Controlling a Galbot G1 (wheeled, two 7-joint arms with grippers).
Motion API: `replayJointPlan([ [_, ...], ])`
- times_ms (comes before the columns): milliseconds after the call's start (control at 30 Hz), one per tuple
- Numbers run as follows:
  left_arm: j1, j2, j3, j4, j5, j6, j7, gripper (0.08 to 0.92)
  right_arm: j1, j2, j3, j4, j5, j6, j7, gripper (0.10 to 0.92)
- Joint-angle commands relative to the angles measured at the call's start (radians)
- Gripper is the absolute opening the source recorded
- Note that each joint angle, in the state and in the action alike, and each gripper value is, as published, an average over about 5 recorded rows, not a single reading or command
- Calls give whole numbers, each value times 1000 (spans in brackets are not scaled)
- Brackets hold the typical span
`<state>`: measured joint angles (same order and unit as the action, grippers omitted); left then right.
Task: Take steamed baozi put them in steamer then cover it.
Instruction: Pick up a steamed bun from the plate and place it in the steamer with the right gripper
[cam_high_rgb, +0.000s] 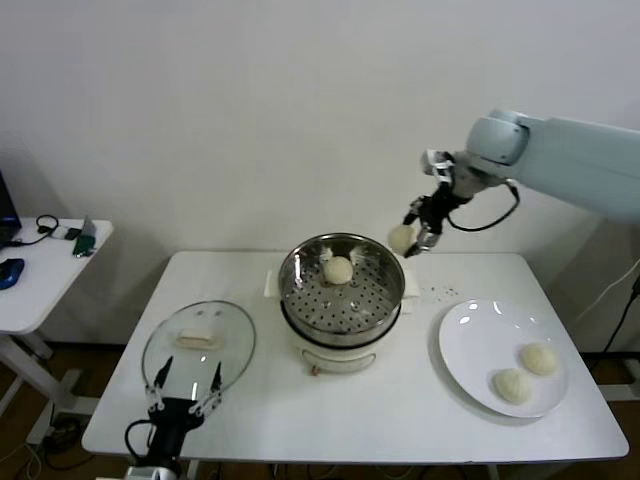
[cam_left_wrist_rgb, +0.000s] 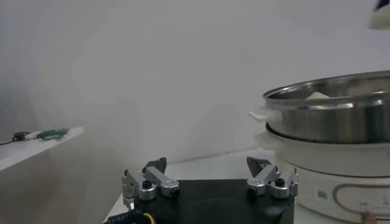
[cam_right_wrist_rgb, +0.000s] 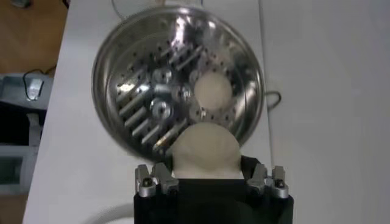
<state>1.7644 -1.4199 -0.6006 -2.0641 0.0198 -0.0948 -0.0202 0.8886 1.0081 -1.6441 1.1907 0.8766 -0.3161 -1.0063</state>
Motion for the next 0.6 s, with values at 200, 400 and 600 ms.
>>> replayJointPlan([
  [200,8,-2,1,-16,7,2,-1,823,-113,388,23,-119,110,-53,75,712],
  [400,8,-5,-6,-17,7,4,-2,823,-184,420,14,-150,66,-52,78,712],
  [600,6,-7,-7,-9,7,4,-2,823,-245,418,9,-171,9,-51,82,712],
])
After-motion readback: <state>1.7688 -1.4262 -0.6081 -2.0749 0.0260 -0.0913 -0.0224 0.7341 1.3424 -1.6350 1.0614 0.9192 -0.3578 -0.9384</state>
